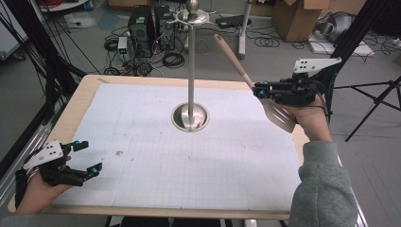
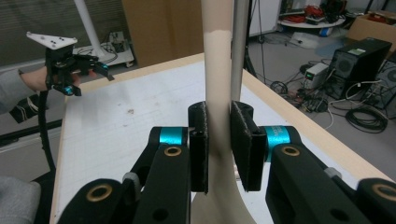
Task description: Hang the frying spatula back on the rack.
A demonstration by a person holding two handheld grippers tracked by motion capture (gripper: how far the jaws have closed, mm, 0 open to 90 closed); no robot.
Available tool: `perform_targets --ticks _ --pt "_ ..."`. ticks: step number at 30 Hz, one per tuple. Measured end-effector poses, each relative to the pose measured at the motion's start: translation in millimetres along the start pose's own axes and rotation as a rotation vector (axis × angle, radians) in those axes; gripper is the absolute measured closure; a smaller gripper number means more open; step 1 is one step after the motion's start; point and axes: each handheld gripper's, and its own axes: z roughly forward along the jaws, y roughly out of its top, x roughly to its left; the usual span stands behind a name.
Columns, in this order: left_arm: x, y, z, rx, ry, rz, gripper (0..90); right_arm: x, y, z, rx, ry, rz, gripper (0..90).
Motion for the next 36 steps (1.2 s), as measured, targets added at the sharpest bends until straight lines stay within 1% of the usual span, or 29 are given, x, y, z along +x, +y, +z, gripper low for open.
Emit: perform_targets --ticks 5,7,10,14,17,21,22,24,29,32,36 --pt "-1.9 0.5 2.6 0.004 -0.007 0.006 2.0 -0.9 7.8 2.2 -0.001 -0.016 -0.004 78.0" --pt "-2.6 0.8 2.9 0.003 -0.007 0.007 2.0 -1.9 10.4 2.2 -0.004 -0.017 0.003 78.0" --pt "-2.9 0.4 2.3 0.005 -0.008 0.010 2.0 -4.6 12.8 1.7 0.000 -0.033 0.003 78.0" --pt "-1.7 -1.3 2.0 0.009 -0.007 0.005 2.0 -7.4 14.8 0.8 -0.012 -0.037 0.012 78.0" --pt "-0.9 -1.4 1.5 0.006 -0.007 0.003 2.0 -9.1 17.3 0.3 -0.022 -0.036 0.015 78.0" --pt "-1.0 -2.4 2.2 0.011 -0.009 0.002 2.0 -11.1 18.5 2.3 -0.002 -0.036 0.027 77.9" --pt "-1.0 -2.5 2.3 0.014 -0.010 0.005 2.0 -12.0 18.2 2.6 0.001 -0.039 0.039 78.0" --pt "-1.4 -2.7 2.5 0.016 -0.009 0.005 2.0 -13.9 17.5 2.3 -0.009 -0.035 0.051 78.0" --pt "-0.5 -3.0 2.3 0.015 -0.009 0.003 2.0 -14.9 18.3 1.9 -0.028 -0.030 0.048 78.0" --pt "-0.6 -3.1 2.1 0.014 -0.009 0.003 2.0 -17.0 18.5 2.0 -0.032 -0.033 0.057 78.0" --pt "-0.2 -3.7 1.8 0.014 -0.006 0.001 2.0 -18.8 18.1 3.6 -0.030 -0.027 0.063 77.9"
